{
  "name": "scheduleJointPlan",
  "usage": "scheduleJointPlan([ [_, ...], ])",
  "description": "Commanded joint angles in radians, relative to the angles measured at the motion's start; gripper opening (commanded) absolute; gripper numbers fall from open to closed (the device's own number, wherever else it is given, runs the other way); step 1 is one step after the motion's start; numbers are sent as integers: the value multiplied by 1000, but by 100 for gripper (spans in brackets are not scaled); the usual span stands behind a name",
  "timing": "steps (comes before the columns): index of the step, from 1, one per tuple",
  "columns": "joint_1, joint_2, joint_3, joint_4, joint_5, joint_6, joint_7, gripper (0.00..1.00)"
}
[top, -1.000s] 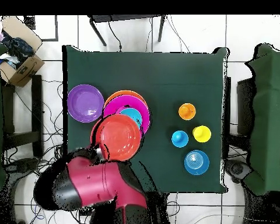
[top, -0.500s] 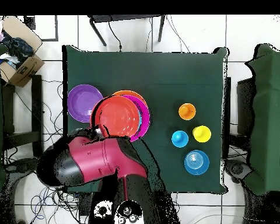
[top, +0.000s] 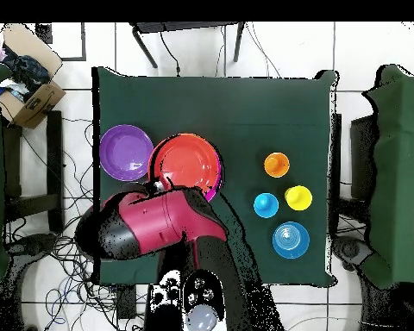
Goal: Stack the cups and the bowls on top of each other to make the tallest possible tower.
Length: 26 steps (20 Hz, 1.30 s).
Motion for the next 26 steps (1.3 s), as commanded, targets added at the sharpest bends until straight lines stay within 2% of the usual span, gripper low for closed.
scheduleJointPlan([
  [1, -20, 35, 52, -40, -118, 68, -109, 0],
  [13, 27, 54, -1, -45, -191, 62, -23, 0],
  [26, 11, 67, 0, -38, -232, 38, -20, 0],
])
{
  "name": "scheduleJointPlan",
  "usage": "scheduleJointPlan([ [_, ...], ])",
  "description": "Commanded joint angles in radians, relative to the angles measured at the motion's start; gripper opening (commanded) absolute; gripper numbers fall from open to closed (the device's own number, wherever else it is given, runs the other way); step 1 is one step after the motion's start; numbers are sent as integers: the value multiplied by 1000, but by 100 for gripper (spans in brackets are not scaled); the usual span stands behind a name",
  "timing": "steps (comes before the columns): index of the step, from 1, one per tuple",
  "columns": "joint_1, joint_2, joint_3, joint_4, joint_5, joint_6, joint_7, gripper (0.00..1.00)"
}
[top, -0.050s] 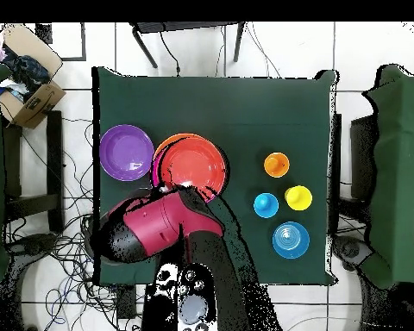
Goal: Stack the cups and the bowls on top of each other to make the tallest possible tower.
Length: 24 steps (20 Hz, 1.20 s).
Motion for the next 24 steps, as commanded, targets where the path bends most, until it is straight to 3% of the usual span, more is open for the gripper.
scheduleJointPlan([
  [1, -8, 34, 12, -37, -90, 38, -23, 0],
  [24, -44, 85, 27, -80, -131, 13, -58, 0],
])
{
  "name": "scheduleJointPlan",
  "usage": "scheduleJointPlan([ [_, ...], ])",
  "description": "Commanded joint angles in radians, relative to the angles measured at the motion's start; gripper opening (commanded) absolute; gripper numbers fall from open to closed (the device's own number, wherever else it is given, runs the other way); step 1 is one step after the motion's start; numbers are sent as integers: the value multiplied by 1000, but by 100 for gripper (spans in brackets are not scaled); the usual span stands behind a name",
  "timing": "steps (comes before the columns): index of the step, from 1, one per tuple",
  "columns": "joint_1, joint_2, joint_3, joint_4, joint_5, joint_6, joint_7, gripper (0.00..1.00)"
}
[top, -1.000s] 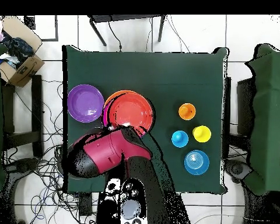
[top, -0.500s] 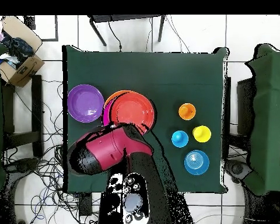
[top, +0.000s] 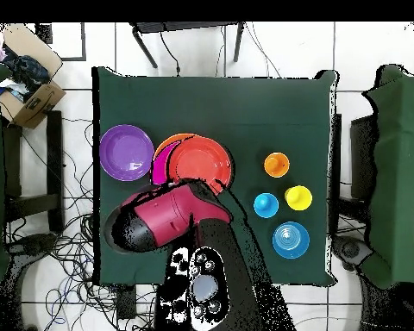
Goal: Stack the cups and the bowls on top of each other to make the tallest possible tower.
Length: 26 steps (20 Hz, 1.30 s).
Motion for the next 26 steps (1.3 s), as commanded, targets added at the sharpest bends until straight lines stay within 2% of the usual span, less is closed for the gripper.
scheduleJointPlan([
  [1, -18, 18, 26, -44, -105, 13, -59, 0],
  [17, 13, -2, 13, -18, -91, 27, -24, 0],
  [18, 8, -3, 15, -14, -87, 21, -23, 100],
  [20, 19, 2, 4, -18, -82, 47, -12, 100],
  [22, 7, 3, 37, 3, -50, 27, -11, 100],
  [26, 14, -8, 29, 36, -42, 14, 14, 100],
])
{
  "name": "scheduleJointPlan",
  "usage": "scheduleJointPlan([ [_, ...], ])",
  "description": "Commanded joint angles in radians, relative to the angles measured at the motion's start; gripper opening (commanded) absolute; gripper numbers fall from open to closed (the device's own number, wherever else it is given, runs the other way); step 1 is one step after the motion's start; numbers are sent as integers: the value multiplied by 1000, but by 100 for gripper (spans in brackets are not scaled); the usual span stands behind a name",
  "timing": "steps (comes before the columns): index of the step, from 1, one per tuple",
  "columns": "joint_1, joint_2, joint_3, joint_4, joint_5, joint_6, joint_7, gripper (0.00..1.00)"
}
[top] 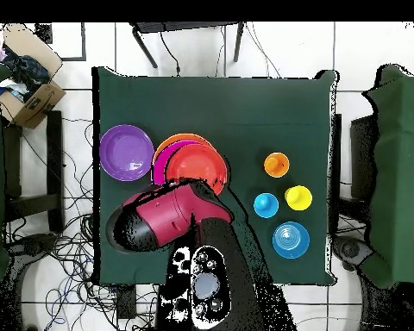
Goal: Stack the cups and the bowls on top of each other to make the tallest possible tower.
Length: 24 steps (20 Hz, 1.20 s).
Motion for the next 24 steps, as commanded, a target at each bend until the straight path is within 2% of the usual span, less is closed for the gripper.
scheduleJointPlan([
  [1, 17, -12, 30, 42, -39, 13, 19, 100],
  [8, 27, -53, 25, 69, -18, 48, 20, 100],
  [12, 2, -93, 51, 88, 18, 85, -17, 100],
  [15, -46, -108, 101, 122, 67, 87, -57, 100],
  [19, -172, -115, 234, 189, 151, 59, -133, 100],
  [24, -245, -82, 301, 188, 137, 65, -173, 100],
])
